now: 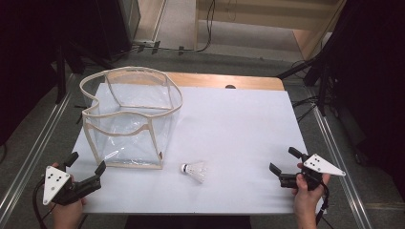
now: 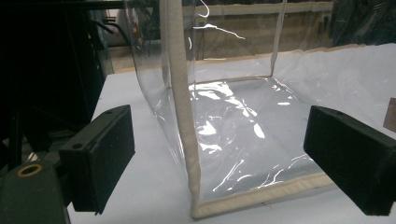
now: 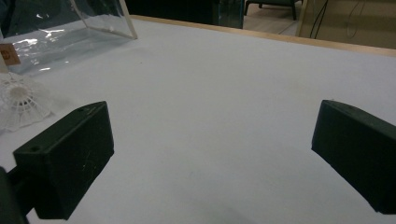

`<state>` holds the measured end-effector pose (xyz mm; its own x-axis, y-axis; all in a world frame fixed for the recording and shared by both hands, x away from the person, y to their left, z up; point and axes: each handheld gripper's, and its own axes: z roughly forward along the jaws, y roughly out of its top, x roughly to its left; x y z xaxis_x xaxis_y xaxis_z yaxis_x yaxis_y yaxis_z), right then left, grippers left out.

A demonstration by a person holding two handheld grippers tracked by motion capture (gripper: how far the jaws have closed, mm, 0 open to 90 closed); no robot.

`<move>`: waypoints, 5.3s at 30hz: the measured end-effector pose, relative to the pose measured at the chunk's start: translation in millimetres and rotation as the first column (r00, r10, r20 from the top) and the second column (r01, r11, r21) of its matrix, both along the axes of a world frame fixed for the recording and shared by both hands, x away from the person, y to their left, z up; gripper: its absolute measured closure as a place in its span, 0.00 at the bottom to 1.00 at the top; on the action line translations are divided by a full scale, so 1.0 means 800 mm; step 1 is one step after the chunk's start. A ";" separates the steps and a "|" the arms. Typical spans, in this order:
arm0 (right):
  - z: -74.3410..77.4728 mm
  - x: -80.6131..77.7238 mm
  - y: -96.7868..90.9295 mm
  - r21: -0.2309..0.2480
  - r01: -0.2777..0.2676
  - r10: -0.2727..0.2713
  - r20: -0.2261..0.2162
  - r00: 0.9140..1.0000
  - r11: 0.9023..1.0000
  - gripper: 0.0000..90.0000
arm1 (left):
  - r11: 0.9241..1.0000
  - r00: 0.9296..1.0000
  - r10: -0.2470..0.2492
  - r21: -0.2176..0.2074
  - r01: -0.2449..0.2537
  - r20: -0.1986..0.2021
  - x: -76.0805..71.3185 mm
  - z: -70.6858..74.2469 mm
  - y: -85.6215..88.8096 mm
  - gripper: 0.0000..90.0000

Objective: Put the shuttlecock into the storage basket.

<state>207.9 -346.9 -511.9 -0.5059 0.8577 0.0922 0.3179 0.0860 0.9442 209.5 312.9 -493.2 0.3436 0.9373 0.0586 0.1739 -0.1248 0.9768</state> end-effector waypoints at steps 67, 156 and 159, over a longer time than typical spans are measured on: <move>0.061 0.052 0.116 -0.084 -0.306 0.300 -0.079 0.951 0.948 0.00 | 1.000 1.000 -0.009 0.014 0.009 0.005 -0.001 -0.001 -0.003 0.10; 0.021 0.094 0.235 -0.112 -0.656 0.581 -0.371 0.725 0.747 0.32 | 1.000 1.000 -0.016 0.012 0.016 0.003 0.000 -0.001 -0.002 0.10; 0.019 0.096 0.234 -0.115 -0.649 0.571 -0.377 0.729 0.752 0.36 | 1.000 1.000 -0.016 0.016 0.016 0.004 0.000 -0.002 -0.003 0.10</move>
